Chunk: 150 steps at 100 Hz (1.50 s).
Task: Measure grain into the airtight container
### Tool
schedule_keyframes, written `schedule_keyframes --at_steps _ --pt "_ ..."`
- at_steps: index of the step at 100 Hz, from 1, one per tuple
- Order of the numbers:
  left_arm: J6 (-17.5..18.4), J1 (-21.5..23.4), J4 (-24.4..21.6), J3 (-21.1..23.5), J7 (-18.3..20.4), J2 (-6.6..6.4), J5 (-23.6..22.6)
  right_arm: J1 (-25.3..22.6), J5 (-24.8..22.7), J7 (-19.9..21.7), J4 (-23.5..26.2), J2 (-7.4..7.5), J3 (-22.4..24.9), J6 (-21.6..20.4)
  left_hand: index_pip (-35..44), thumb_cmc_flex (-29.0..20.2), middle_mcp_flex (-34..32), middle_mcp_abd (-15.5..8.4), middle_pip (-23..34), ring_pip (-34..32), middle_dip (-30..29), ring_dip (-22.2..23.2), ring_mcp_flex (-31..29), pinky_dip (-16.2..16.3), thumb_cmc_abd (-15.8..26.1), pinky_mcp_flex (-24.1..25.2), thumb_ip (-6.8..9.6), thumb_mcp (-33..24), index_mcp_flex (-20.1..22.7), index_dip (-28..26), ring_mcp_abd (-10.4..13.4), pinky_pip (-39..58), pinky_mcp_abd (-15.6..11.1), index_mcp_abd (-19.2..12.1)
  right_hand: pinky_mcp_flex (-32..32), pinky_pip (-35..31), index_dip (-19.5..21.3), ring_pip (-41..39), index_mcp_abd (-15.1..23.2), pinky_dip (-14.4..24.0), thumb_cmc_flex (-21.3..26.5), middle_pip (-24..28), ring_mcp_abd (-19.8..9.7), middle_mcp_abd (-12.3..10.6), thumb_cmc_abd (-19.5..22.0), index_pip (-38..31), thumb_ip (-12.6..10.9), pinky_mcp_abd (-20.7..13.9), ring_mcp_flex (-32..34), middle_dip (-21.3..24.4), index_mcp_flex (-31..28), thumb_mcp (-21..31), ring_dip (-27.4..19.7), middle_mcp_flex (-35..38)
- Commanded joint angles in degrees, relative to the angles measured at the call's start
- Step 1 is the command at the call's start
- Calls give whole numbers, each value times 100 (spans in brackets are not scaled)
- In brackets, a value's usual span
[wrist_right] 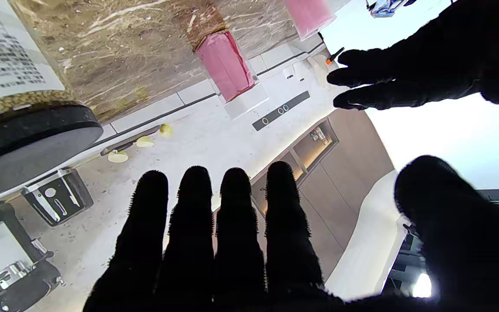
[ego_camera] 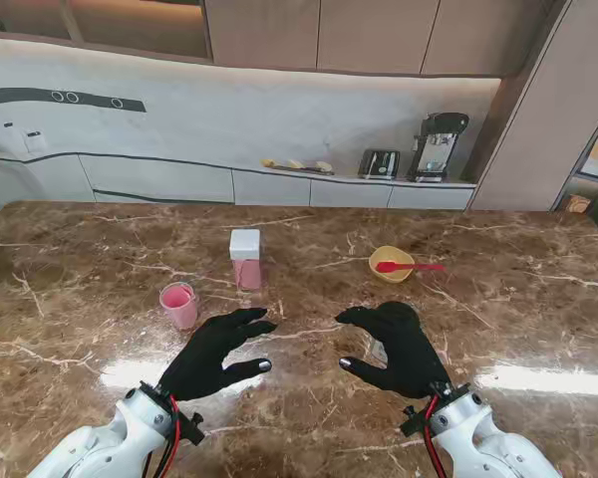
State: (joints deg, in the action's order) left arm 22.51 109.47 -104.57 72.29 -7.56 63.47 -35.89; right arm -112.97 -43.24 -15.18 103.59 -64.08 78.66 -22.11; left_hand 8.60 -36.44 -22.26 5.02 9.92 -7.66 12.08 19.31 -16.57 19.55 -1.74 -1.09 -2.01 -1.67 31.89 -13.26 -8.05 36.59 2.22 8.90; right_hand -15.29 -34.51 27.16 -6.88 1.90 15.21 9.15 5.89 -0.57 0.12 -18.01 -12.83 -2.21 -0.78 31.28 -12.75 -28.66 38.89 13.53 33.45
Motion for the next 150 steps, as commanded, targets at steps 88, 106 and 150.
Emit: schedule_keyframes --at_steps 88,106,150 --pt "-14 -181 222 -102 -15 14 71 540 -1451 2318 491 348 538 2106 39 87 4 -63 -144 9 24 59 -72 -35 -53 43 148 236 121 -56 22 89 -82 -17 797 453 393 214 -524 774 767 -338 434 130 -1827 1325 493 482 -1536 -326 2058 -59 193 -2130" --pt "-19 -187 220 -101 17 7 78 1183 -1949 2695 -38 435 144 2535 40 89 19 -70 -144 13 24 59 -60 -37 -49 52 147 238 110 -57 28 85 -88 -26 34 -297 1043 -443 -558 1311 880 271 471 182 -1784 1083 570 644 -986 -1072 2143 -229 806 -2341" --pt "-5 -111 295 45 -48 25 95 1738 -1983 2907 -503 488 -696 2823 57 70 17 -81 -141 18 23 58 -61 -40 -50 59 145 234 108 -66 42 80 -77 -48 -2934 -3474 1959 -3406 -187 949 2460 2640 64 -157 -2220 -973 674 268 2016 -2664 53 267 2534 153"
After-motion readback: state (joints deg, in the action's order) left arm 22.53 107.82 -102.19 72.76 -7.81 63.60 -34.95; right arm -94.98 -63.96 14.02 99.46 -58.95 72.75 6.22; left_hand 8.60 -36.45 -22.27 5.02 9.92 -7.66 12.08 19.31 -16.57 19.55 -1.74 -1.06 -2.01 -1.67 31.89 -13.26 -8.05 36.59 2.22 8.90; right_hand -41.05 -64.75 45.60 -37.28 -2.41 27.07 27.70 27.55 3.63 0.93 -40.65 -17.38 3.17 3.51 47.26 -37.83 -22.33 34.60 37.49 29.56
